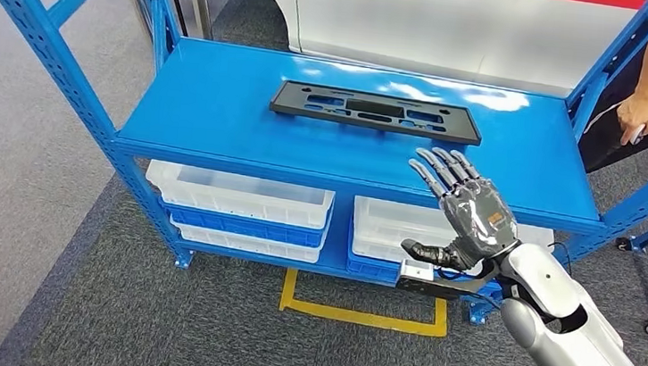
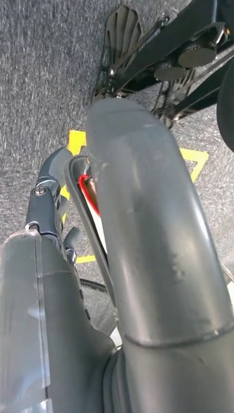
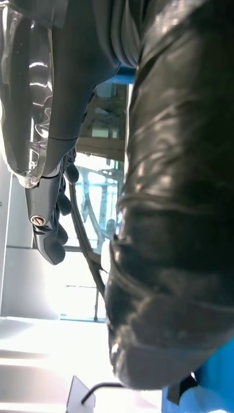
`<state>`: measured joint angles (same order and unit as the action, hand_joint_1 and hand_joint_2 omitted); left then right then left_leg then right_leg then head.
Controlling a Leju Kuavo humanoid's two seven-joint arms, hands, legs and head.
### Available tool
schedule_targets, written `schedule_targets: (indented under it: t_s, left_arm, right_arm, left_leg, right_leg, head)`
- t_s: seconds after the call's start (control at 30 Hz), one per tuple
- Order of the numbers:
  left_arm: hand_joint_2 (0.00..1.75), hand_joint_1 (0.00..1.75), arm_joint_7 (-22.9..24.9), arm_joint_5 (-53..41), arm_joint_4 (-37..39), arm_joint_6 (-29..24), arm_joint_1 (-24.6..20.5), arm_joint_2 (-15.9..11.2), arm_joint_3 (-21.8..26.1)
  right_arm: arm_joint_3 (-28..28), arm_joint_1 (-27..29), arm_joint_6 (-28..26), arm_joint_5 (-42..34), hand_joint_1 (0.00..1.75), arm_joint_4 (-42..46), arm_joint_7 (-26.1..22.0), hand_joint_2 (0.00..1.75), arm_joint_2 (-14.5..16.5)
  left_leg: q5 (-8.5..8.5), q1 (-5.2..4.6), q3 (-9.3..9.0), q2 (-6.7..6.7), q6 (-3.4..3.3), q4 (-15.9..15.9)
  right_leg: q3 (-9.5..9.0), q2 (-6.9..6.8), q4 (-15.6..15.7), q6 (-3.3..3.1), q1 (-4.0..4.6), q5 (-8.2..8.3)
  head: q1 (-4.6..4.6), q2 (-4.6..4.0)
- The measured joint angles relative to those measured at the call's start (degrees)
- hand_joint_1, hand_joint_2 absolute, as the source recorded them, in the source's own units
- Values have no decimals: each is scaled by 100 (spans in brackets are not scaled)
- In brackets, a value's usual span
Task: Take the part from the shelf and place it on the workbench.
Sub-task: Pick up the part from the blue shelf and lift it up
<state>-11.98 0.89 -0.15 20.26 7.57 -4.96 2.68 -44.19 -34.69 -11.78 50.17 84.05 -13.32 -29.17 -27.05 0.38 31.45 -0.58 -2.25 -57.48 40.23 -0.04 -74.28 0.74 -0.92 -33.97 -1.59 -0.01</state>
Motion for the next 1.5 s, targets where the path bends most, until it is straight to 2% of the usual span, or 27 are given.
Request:
schedule_targets:
  t_s: [0.07,0.1,0.13,0.27,0.33,0.43,0.47,0.5,0.53,0.6,0.63,0.67,0.77,0.83,0.87,0.93,0.97,1.0,1.03,1.1,1.13,1.17,1.23,1.33,1.37,1.43,1.5]
  left_arm:
    - [0,0,0,2,0,0,-3,1,-19]
    - [0,0,1,4,0,1,-8,2,-27]
    - [0,0,1,7,1,1,-13,2,-34]
    - [0,0,2,11,2,2,-30,5,-42]
    - [0,0,2,10,2,2,-35,4,-47]
    - [0,0,2,10,2,2,-35,3,-55]
    - [0,0,2,9,2,2,-32,4,-59]
    - [0,0,2,10,2,2,-27,4,-62]
    - [0,0,2,10,2,2,-23,3,-66]
    - [0,0,3,11,3,2,-19,3,-72]
    - [0,0,4,11,5,2,-20,3,-74]
    - [0,0,6,12,7,2,-22,3,-75]
    - [0,0,10,14,10,-2,-28,1,-76]
    - [0,0,11,16,11,-4,-26,2,-78]
    - [0,0,10,19,11,-2,-27,2,-79]
    - [0,0,9,23,10,1,-30,2,-81]
    - [0,0,9,24,10,1,-31,2,-84]
    - [0,0,10,26,10,1,-31,2,-87]
    - [0,0,10,28,10,0,-32,2,-93]
    - [0,0,11,32,10,1,-40,3,-110]
    - [0,0,11,34,10,1,-49,4,-119]
    - [0,0,11,36,10,1,-57,6,-126]
    - [0,0,15,38,10,0,-64,10,-134]
    - [0,0,19,39,10,0,-68,3,-155]
    - [0,0,18,40,10,0,-71,1,-164]
    - [0,0,17,46,10,-2,-67,1,-178]
    - [0,0,17,55,10,-4,-62,2,-186]
  right_arm:
    - [-9,4,-1,-7,0,-3,-3,0,17]
    - [-12,3,-1,-11,0,-5,-3,0,27]
    - [-13,-3,-3,-13,0,-7,-3,0,34]
    - [-15,-3,-16,-14,0,-11,-3,0,54]
    - [-14,-12,-19,-14,0,-11,-3,0,67]
    - [-15,-9,-22,-14,0,-12,-3,0,95]
    - [-16,-4,-22,-14,0,-13,-3,0,105]
    - [-17,0,-22,-14,0,-13,-3,0,114]
    - [-18,0,-22,-14,0,-13,-3,0,127]
    - [-18,-10,-20,-14,0,-13,-1,0,167]
    - [-19,-23,-18,-14,0,-13,2,0,190]
    - [-22,-36,-15,-14,0,-13,6,0,214]
    - [-36,-62,-11,-14,0,-9,17,0,287]
    - [-41,-82,-10,-14,0,-5,26,0,324]
    - [-45,-95,-9,-14,0,-6,30,0,336]
    - [-68,-109,1,-14,0,-20,33,0,369]
    - [-86,-109,8,-14,0,-30,32,0,401]
    - [-107,-109,17,-14,0,-39,32,0,446]
    - [-130,-116,27,-15,0,-45,31,0,502]
    - [-179,-153,45,-17,0,-49,34,0,628]
    - [-204,-180,57,-18,0,-50,39,0,684]
    - [-226,-207,68,-18,0,-51,44,0,730]
    - [-255,-239,84,-18,0,-55,54,0,806]
    - [-270,-257,89,-19,0,-60,56,0,903]
    - [-274,-270,92,-19,0,-61,56,0,928]
    - [-291,-288,108,-19,0,-67,57,0,969]
    - [-319,-281,130,-18,0,-82,57,0,1009]
  left_leg:
    - [-99,1,-110,-20,33,-27]
    - [-153,-8,-149,-30,62,-50]
    - [-197,-14,-168,-39,93,-73]
    - [-279,-13,-171,-43,210,-86]
    - [-420,-4,-80,-17,276,-319]
    - [-797,23,525,12,352,-1391]
    - [-806,30,714,15,365,-1647]
    - [-700,35,815,17,371,-1707]
    - [-483,37,803,20,368,-1538]
    - [27,34,568,26,337,-819]
    - [177,21,448,27,314,-510]
    - [222,8,373,28,283,-310]
    - [152,-6,319,25,188,-156]
    - [155,16,260,22,118,-84]
    - [151,26,228,22,81,-55]
    - [117,13,189,20,26,-46]
    - [95,5,166,19,12,-49]
    - [69,-3,137,17,5,-53]
    - [38,-9,98,14,6,-58]
    - [-36,-19,17,7,25,-71]
    - [-74,-34,-10,2,47,-86]
    - [-101,-43,-18,-3,72,-98]
    - [-125,-49,-15,-7,132,-102]
    - [-219,-40,-3,5,226,-192]
    - [-324,-31,92,12,262,-402]
    - [-601,7,480,22,325,-1123]
    - [-677,46,853,23,373,-1675]
  right_leg:
    - [-150,-1,592,-9,-13,530]
    - [-273,1,916,-22,-6,726]
    - [-380,4,1173,-43,3,813]
    - [-493,13,1389,-136,23,732]
    - [-572,1,1456,-191,-7,714]
    - [-678,-28,1488,-241,-17,651]
    - [-712,-32,1487,-243,-17,622]
    - [-754,-33,1487,-240,-19,589]
    - [-806,-33,1487,-233,-22,554]
    - [-912,-30,1492,-202,-24,475]
    - [-943,-24,1489,-178,-17,443]
    - [-948,-19,1489,-151,-8,424]
    - [-934,-14,1519,-71,9,410]
    - [-883,-16,1365,-25,4,306]
    - [-764,-11,1123,-8,1,189]
    - [-327,-3,378,11,3,-78]
    - [-116,-1,70,16,5,-134]
    - [17,-1,-71,15,5,-83]
    - [40,-1,8,5,6,86]
    - [-174,0,655,-48,14,590]
    - [-307,0,988,-77,28,759]
    - [-409,-1,1228,-103,43,827]
    - [-478,4,1386,-133,71,774]
    - [-569,3,1493,-191,27,749]
    - [-615,-5,1526,-217,7,742]
    - [-677,-21,1546,-260,2,704]
    - [-734,-25,1546,-265,-3,655]
  head:
    - [1,-1]
    - [1,-1]
    - [1,-1]
    - [-3,-1]
    - [-6,-1]
    - [-10,0]
    - [-11,0]
    - [-11,-1]
    - [-12,-1]
    - [-10,-1]
    - [-9,-1]
    - [-8,-1]
    - [-9,0]
    - [-8,0]
    - [-7,1]
    - [-6,1]
    - [-5,1]
    - [-6,0]
    - [-6,0]
    - [-5,-1]
    - [-4,-1]
    - [-6,-1]
    - [-6,0]
    - [-9,0]
    - [-11,-1]
    - [-13,0]
    - [-13,0]
